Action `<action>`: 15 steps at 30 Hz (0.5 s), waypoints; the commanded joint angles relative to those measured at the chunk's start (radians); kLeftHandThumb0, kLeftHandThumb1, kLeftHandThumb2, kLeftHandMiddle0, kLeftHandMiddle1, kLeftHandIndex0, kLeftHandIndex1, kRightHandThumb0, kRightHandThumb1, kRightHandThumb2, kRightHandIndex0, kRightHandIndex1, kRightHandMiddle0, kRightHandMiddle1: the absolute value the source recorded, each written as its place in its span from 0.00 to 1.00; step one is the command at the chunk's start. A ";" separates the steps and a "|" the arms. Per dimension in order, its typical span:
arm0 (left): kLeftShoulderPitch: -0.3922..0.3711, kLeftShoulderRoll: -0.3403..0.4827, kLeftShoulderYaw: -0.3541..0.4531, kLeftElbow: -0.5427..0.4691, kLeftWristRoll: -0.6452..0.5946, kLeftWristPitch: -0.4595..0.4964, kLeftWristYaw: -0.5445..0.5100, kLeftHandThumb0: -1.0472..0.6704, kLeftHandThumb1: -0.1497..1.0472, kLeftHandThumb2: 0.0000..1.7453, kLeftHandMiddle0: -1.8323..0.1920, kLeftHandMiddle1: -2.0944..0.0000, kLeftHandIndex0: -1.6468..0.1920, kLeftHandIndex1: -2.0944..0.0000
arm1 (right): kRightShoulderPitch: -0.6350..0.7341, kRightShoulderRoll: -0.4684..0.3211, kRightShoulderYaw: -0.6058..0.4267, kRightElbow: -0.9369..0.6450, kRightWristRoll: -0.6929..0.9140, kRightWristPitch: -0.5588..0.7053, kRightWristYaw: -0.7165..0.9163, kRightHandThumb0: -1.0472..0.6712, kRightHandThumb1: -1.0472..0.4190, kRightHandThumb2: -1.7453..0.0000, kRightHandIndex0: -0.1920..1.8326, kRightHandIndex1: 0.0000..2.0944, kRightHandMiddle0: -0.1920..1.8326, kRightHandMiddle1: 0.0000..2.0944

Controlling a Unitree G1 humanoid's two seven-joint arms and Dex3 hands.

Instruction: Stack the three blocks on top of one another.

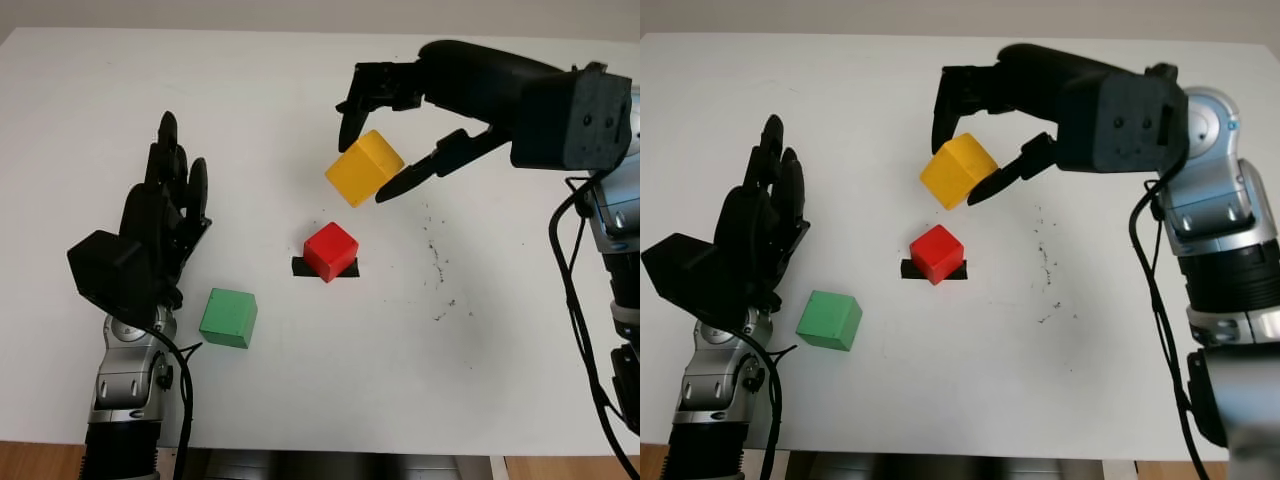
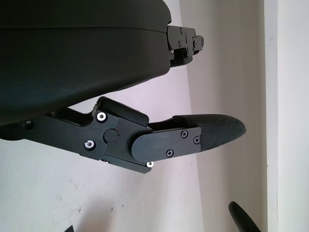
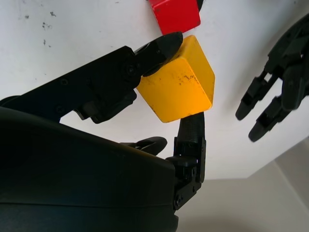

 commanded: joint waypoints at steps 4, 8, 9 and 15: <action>0.021 -0.008 -0.003 -0.034 0.001 -0.001 0.007 0.18 1.00 0.34 0.96 0.98 0.94 0.98 | -0.082 0.019 0.053 0.059 -0.037 -0.122 0.034 0.36 0.14 0.97 0.32 0.03 0.38 0.68; 0.032 -0.015 -0.007 -0.049 0.002 0.006 0.012 0.18 1.00 0.34 0.97 0.98 0.94 0.98 | -0.124 0.036 0.083 0.090 -0.053 -0.159 0.070 0.35 0.13 0.97 0.32 0.03 0.36 0.70; 0.034 -0.017 -0.007 -0.051 0.002 0.007 0.013 0.19 1.00 0.34 0.97 0.98 0.94 0.98 | -0.129 0.042 0.088 0.085 -0.057 -0.135 0.081 0.35 0.13 0.97 0.32 0.02 0.36 0.69; 0.041 -0.019 -0.011 -0.056 0.001 0.006 0.013 0.18 1.00 0.34 0.97 0.98 0.94 0.98 | -0.128 0.067 0.124 -0.016 -0.119 0.120 0.150 0.35 0.11 0.96 0.31 0.02 0.33 0.68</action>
